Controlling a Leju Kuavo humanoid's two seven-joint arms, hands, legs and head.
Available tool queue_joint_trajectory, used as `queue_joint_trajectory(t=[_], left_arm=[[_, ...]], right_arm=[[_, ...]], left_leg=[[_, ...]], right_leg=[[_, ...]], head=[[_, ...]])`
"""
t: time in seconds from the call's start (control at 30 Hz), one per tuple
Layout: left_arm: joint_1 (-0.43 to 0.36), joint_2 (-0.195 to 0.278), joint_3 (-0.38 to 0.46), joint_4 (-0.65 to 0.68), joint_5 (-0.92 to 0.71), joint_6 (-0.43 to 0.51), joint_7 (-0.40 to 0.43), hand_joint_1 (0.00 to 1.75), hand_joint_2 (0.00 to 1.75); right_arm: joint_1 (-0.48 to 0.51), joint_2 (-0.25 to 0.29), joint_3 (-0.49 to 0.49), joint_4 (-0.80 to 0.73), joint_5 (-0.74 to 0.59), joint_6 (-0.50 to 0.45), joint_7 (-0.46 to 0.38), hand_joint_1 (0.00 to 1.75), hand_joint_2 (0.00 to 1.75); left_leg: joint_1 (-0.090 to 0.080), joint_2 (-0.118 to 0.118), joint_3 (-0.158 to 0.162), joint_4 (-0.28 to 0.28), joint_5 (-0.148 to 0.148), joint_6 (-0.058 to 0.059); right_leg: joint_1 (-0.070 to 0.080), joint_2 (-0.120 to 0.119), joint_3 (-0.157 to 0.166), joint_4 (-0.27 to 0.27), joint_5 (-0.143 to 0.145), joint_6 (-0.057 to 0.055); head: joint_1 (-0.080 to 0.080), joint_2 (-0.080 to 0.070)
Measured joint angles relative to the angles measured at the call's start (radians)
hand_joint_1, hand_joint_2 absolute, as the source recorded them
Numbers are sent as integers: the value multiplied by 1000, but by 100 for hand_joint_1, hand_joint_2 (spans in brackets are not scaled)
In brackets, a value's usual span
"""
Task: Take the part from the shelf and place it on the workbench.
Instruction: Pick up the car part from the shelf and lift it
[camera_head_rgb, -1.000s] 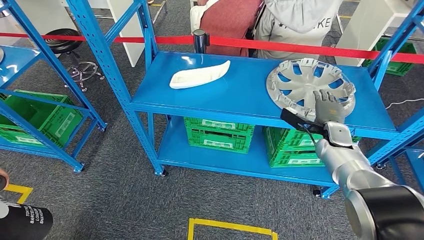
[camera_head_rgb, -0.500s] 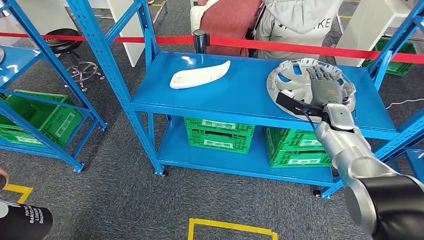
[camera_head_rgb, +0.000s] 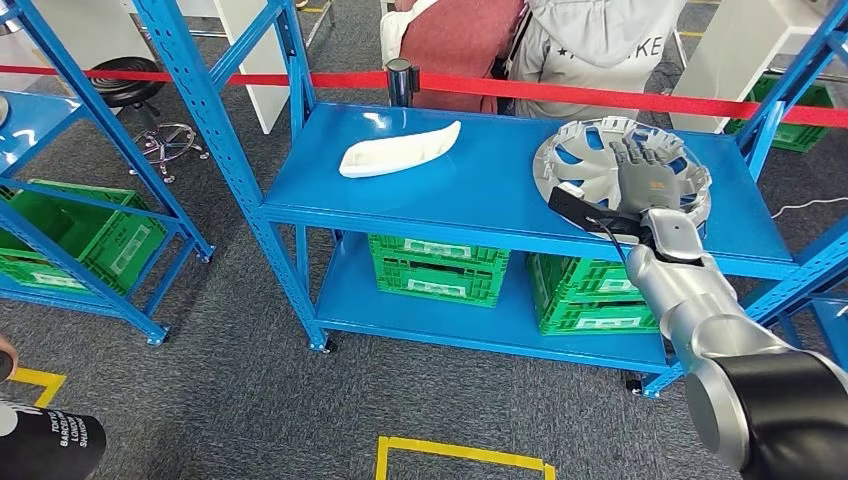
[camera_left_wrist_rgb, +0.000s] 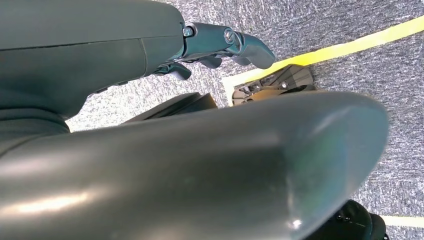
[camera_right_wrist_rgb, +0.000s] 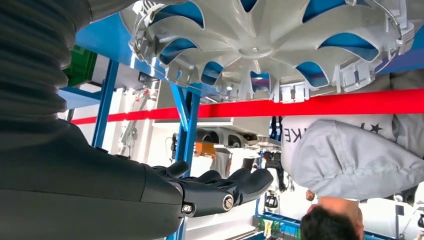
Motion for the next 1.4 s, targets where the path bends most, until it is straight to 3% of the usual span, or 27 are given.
queue_joint_trajectory(t=[0.33,0.47,0.5,0.6,0.63,0.73,0.77,1.03,1.1,1.2,1.27,1.33,1.37,1.4], left_arm=[[0,0,-4,0,0,-2,4,0,0],[0,0,-7,0,-1,-5,7,0,0],[0,0,-7,0,-1,-6,7,0,0],[0,0,-8,0,-2,-9,7,0,0],[0,0,-8,0,-1,-9,7,0,0],[1,0,-8,0,3,-9,5,0,0],[1,0,-8,0,6,-9,4,0,0],[3,-2,-10,0,10,-8,5,0,0],[3,0,-11,0,14,-4,9,0,0],[5,0,-13,1,22,-2,6,0,0],[4,-1,-13,1,24,-2,3,0,0],[5,-2,-13,1,24,-2,0,0,0],[7,-3,-14,1,24,-2,0,0,0],[10,-4,-14,1,24,-1,0,0,0]], right_arm=[[3,-1,0,0,2,27,23,0,175],[6,-6,0,1,-4,55,35,173,175],[7,-8,0,1,-6,63,37,175,175],[13,-13,0,4,-12,81,38,175,175],[15,-15,0,4,-13,84,38,157,175],[19,-19,0,7,-12,88,38,26,175],[20,-20,0,8,-12,86,38,0,175],[21,-32,-2,9,-15,50,45,0,175],[22,-35,-3,10,-15,46,44,0,175],[25,-39,-3,12,-13,47,43,0,175],[20,-42,-3,13,-12,46,44,0,175],[21,-44,-3,14,-12,45,45,0,175],[27,-45,-3,14,-12,45,45,0,175],[34,-45,-3,14,-12,45,46,0,175]], left_leg=[[0,0,0,0,0,0],[0,0,0,0,0,0],[0,0,1,0,0,0],[0,0,1,0,0,0],[0,0,0,0,0,0],[0,0,1,0,0,0],[0,0,1,0,0,0],[0,0,0,1,-1,0],[-3,1,1,-9,-5,12],[-1,0,41,-53,-6,36],[3,2,62,-67,-5,40],[10,3,71,-68,-12,34],[15,4,76,-67,-18,28],[23,3,84,-66,-25,18]], right_leg=[[0,0,0,0,0,0],[0,0,0,0,0,0],[0,0,0,0,0,0],[0,0,0,0,0,0],[0,0,0,0,0,0],[0,0,0,0,0,0],[0,0,0,0,0,0],[-1,0,0,-1,0,0],[-5,0,3,-2,10,8],[-10,-3,-3,29,35,23],[-14,-7,-45,90,2,29],[-19,-7,-123,198,-45,37],[-24,-7,-155,235,-51,40],[-31,-8,-170,237,-35,48]], head=[[0,0],[0,0],[0,0],[0,0],[0,0],[0,0],[0,0],[0,0],[0,0],[2,0],[5,0],[7,0],[7,0],[7,0]])
